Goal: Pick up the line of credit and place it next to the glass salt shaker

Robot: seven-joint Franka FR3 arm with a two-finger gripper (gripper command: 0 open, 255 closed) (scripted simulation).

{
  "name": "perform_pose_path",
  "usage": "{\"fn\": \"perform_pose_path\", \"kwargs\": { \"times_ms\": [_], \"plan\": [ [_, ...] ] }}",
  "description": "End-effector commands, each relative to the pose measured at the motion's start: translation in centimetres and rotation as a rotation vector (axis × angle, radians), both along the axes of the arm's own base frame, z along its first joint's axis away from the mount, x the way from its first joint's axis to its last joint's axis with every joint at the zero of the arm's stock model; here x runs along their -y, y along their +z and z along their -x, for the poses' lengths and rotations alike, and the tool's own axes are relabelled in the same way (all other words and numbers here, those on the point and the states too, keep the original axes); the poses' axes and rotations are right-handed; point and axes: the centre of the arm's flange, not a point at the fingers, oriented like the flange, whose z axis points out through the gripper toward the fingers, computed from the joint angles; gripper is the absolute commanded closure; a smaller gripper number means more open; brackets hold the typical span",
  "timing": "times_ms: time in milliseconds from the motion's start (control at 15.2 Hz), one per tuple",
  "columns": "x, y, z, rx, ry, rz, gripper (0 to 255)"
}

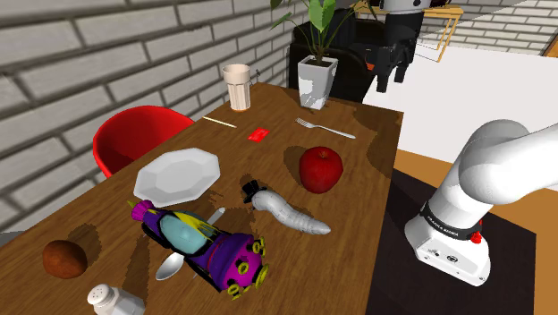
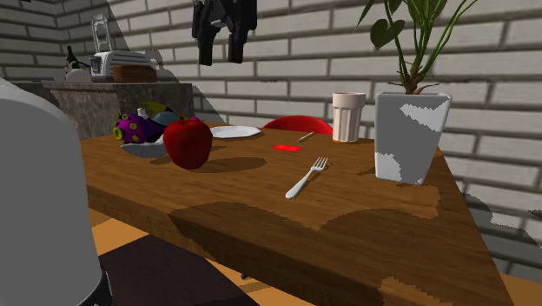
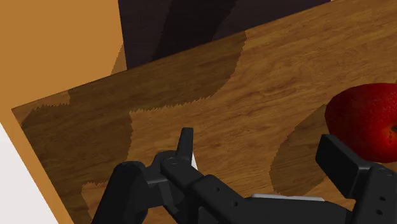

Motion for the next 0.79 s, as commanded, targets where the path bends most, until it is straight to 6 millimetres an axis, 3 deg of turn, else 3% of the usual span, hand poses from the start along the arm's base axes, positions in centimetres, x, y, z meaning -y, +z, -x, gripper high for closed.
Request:
{"fn": "perform_pose_path", "kwargs": {
  "times_ms": [0, 726],
  "plan": [
    [0.0, 0.0, 0.0, 0.0, 0.0, 0.0, 0],
    [-6.4, -6.1, -11.1, -0.118, -0.374, -0.1, 0]
  ]
}}
